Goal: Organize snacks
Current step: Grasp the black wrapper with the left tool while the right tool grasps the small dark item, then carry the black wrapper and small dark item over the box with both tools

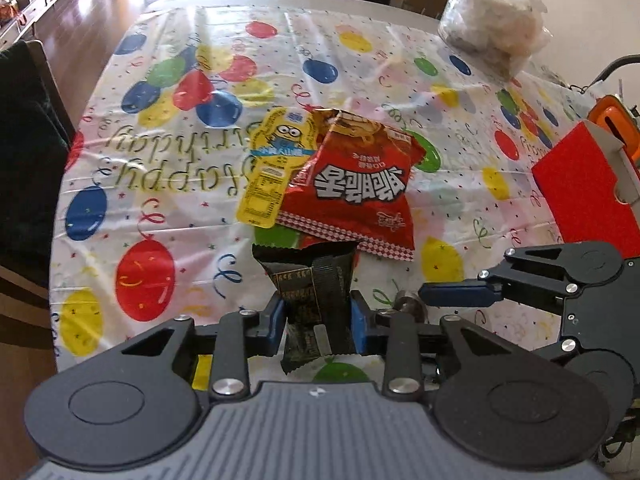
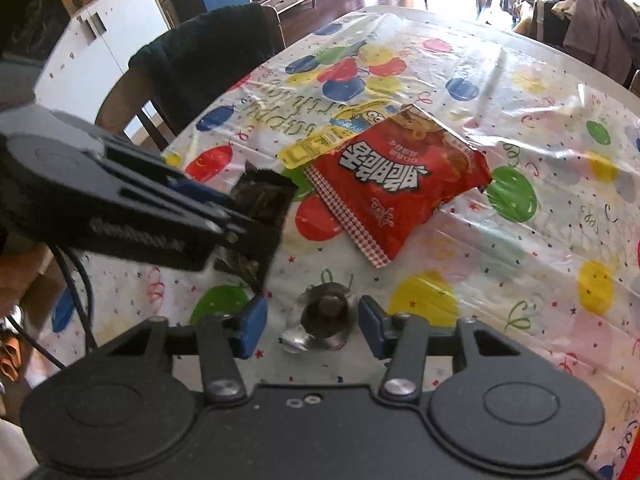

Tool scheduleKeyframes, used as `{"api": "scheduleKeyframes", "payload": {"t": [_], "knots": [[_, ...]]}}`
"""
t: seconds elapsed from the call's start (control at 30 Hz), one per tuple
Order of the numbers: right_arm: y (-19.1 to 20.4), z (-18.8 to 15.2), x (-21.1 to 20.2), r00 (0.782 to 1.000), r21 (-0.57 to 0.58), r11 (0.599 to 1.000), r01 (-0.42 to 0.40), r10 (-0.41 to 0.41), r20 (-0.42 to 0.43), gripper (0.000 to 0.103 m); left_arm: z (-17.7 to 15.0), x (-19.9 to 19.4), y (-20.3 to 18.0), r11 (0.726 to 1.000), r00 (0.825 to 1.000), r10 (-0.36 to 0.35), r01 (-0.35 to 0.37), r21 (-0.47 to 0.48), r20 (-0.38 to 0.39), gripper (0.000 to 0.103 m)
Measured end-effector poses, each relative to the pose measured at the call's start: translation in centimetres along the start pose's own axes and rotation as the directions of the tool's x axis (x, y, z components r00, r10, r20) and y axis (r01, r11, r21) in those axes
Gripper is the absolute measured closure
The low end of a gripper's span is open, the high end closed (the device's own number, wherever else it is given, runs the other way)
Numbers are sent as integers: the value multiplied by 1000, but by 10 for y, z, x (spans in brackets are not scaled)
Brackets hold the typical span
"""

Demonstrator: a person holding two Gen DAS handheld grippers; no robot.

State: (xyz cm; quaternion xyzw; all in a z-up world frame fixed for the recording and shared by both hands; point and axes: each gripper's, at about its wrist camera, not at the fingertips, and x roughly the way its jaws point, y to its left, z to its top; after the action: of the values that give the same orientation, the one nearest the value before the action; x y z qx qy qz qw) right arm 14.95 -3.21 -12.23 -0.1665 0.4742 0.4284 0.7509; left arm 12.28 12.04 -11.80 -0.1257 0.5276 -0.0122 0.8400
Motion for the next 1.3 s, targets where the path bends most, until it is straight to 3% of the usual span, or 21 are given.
{"api": "scheduleKeyframes", "payload": {"t": [0.07, 0.17, 0.27, 0.5, 0.83, 1.3], "knots": [[2, -3, 0, 1000, -18, 1000, 14, -13, 8, 60, 0, -3, 2, 1000, 1000, 7, -7, -8, 9, 71], [7, -4, 0, 999, -62, 997, 48, -47, 17, 75, -1, -6, 0, 1000, 1000, 15, -15, 4, 13, 71], [6, -7, -2, 999, -42, 998, 36, -35, 23, 77, -3, -9, -4, 1000, 1000, 21, -21, 12, 19, 71], [0, -14, -28, 997, 0, 999, 38, -38, 73, 77, -5, -20, -23, 999, 998, 42, -43, 32, 35, 71], [-23, -37, -92, 989, 72, 994, 80, -88, 118, 77, 5, -48, -78, 996, 998, 15, -21, 83, 68, 71], [-84, -75, -200, 942, 168, 964, 207, -243, 232, 77, 31, -68, -190, 979, 989, -93, 69, 194, 117, 71]]}}
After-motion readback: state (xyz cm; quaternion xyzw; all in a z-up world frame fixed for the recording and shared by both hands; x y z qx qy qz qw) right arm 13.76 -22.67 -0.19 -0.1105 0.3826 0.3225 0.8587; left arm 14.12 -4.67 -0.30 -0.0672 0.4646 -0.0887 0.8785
